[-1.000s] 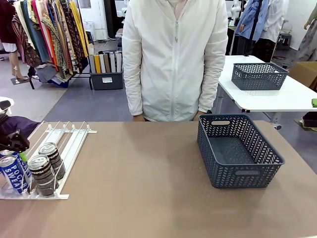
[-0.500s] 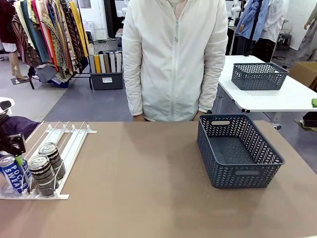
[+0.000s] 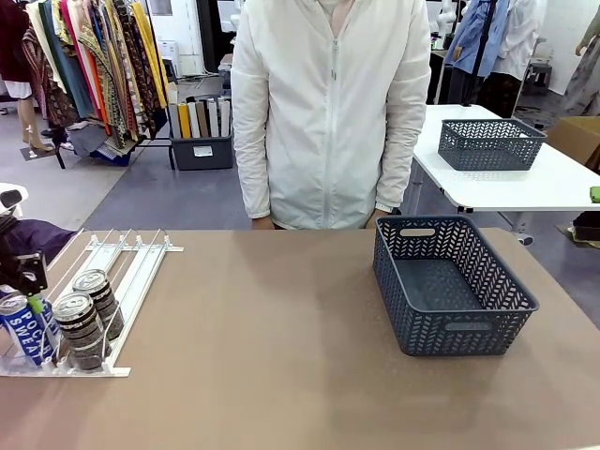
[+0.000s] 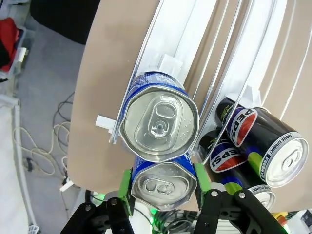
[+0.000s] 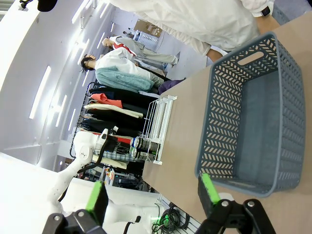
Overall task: Retrieve and store the cans from the dispenser.
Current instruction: Pick up one can from the Automatic Can Dispenser and place it in the middle of the table.
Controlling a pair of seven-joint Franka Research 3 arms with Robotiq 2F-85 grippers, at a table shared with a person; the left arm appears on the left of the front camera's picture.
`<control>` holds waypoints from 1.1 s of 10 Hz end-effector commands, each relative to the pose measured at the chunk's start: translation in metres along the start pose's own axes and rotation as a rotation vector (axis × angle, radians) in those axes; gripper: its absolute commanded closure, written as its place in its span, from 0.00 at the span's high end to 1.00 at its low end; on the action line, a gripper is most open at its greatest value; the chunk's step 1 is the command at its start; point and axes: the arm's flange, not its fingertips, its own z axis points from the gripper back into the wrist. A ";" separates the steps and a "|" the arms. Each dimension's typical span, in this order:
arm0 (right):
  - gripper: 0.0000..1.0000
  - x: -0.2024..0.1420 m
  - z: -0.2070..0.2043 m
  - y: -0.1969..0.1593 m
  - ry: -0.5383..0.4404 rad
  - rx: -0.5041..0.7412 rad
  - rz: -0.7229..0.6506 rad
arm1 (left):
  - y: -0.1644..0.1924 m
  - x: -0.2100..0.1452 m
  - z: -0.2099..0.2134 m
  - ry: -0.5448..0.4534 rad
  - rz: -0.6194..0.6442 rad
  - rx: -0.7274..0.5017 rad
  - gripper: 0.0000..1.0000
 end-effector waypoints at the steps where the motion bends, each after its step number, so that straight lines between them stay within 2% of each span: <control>1: 1.00 0.004 -0.002 0.005 -0.018 0.021 0.005 | -0.001 -0.002 0.004 -0.041 0.007 0.018 0.00; 3: 1.00 0.004 -0.002 0.005 -0.018 0.021 0.005 | 0.000 -0.025 0.055 -0.135 -0.022 -0.004 0.00; 5: 1.00 0.004 -0.002 0.005 -0.018 0.021 0.005 | 0.008 -0.065 0.127 -0.162 -0.143 -0.041 0.00; 8: 1.00 0.004 -0.002 0.005 -0.018 0.021 0.005 | 0.031 -0.120 0.203 -0.322 -0.301 -0.100 0.00; 9: 1.00 0.004 -0.002 0.005 -0.018 0.021 0.005 | 0.039 -0.123 0.213 -0.365 -0.282 -0.121 0.00; 11: 1.00 0.004 -0.002 0.005 -0.018 0.021 0.005 | 0.047 -0.116 0.208 -0.332 -0.227 -0.156 0.00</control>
